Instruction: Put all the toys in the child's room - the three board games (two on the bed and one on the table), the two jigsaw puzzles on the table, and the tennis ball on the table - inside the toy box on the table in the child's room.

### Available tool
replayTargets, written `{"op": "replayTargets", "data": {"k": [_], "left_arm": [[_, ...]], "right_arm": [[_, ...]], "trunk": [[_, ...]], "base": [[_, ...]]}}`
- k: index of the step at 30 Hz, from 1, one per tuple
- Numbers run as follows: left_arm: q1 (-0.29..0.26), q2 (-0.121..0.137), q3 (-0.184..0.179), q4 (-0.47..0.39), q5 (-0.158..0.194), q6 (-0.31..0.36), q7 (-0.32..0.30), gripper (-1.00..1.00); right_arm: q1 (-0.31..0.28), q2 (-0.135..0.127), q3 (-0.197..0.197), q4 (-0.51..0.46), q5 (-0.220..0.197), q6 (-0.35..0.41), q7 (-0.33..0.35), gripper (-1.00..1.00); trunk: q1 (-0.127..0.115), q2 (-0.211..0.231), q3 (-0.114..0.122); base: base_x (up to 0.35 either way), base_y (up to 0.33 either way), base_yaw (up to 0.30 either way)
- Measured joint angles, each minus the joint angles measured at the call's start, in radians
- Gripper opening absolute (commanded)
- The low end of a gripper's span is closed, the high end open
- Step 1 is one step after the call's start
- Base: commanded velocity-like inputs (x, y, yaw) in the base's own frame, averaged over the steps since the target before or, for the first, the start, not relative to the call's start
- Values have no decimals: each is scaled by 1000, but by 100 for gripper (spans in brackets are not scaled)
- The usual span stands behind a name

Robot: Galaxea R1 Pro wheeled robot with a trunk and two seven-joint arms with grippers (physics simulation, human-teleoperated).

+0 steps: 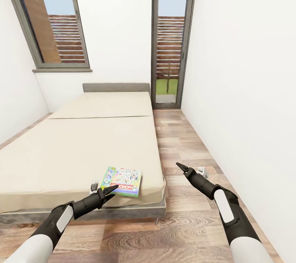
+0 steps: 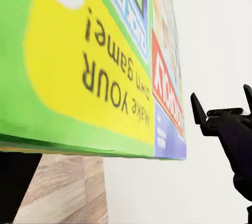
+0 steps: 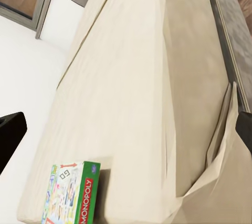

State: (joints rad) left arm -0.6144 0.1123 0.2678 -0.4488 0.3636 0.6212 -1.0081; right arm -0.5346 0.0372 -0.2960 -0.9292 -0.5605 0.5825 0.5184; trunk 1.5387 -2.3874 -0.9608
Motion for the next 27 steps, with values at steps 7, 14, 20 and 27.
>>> {"op": "replayTargets", "data": {"k": [7, 14, 20, 27], "left_arm": [[-1, -1, 9, -2, 29, 2, -2, -100], [-1, -1, 10, -2, 28, 2, -1, -100], [-1, -1, 10, -2, 36, 17, -4, -100], [-1, 0, 8, -1, 19, -8, -1, -100]], "right_arm": [[0, 0, -1, 0, 0, 0, 0, 100], [0, 0, -1, 0, 0, 0, 0, 100], [0, 0, -1, 0, 0, 0, 0, 100], [0, 0, -1, 0, 1, 0, 0, 100]], "trunk": [[0, 0, 0], [0, 0, 0], [-4, 7, 3], [-31, 56, 25]], "base": [[5, 0, 0], [0, 0, 0], [0, 0, 0], [0, 0, 0]]}}
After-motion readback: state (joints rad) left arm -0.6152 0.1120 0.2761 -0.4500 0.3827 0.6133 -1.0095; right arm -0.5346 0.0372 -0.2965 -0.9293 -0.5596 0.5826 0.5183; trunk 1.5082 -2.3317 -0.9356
